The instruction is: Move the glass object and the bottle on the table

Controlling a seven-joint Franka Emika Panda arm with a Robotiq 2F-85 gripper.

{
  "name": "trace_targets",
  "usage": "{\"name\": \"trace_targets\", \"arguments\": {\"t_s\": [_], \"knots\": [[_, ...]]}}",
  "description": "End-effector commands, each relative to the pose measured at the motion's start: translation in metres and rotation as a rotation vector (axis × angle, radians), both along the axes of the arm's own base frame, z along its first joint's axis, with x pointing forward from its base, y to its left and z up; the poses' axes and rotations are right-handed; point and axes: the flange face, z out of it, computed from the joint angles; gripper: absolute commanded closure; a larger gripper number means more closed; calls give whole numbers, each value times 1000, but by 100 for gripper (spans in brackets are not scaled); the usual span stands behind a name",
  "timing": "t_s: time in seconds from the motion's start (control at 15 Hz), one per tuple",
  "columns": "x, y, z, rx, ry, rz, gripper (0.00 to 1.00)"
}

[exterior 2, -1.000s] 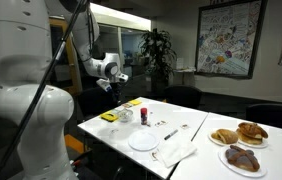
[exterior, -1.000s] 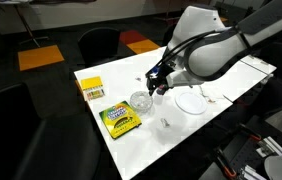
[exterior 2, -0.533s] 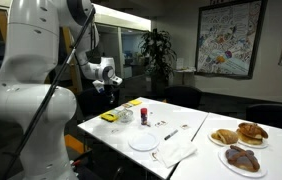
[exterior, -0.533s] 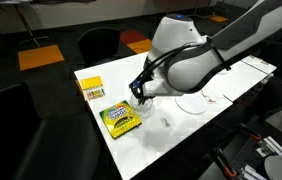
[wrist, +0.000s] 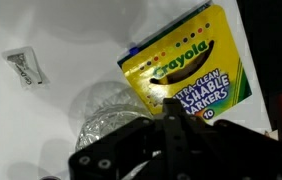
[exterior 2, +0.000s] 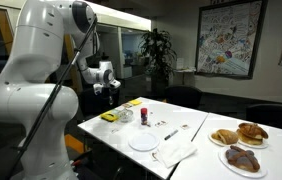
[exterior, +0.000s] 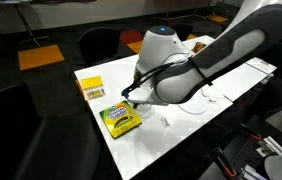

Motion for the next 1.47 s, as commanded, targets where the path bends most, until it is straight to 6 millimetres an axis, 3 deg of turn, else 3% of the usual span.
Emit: {"name": "trace_targets", "arguments": {"t_s": [0.0,0.27,0.73,1.4], "knots": [[0,0,1,1,0,1,99],[1,-1,2,1,-1,-1,100],[3,-7,-26,2,11,-128,100],[28,-6,-74,37,35,-225,100]]}}
